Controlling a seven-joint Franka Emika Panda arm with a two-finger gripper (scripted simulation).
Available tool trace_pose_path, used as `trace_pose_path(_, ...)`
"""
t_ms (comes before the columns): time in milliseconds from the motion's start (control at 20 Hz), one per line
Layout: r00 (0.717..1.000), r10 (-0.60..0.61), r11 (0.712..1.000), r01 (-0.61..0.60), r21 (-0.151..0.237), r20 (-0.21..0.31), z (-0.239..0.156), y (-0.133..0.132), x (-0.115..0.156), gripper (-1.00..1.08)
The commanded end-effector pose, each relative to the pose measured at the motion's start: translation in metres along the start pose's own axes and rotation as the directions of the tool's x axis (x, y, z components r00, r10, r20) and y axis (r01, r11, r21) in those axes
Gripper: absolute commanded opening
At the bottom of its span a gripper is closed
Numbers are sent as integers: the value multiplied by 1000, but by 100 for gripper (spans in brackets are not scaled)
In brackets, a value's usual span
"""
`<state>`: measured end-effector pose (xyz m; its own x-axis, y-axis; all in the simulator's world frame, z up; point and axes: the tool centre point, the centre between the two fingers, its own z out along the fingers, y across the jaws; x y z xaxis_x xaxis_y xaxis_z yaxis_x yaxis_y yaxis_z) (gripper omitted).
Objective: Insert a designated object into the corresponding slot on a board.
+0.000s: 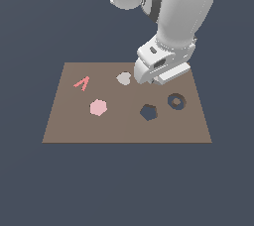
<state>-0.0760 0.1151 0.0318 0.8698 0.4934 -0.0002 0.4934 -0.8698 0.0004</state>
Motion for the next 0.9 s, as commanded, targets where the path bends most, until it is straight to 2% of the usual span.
trace_pose_path(0, 998, -61, 998, 61, 0, 0, -1, 4, 3, -100)
trace_pose_path(200, 984, -180, 984, 180, -1, -1, -1, 10, 10, -100)
trace_pose_path(400, 948, -319, 948, 319, -1, -1, -2, 16, 19, -100)
trace_pose_path(600, 884, -467, 884, 467, -1, -1, -3, 22, 30, -100)
trace_pose_path(850, 770, -638, 770, 638, -2, -1, -5, 26, 46, -100)
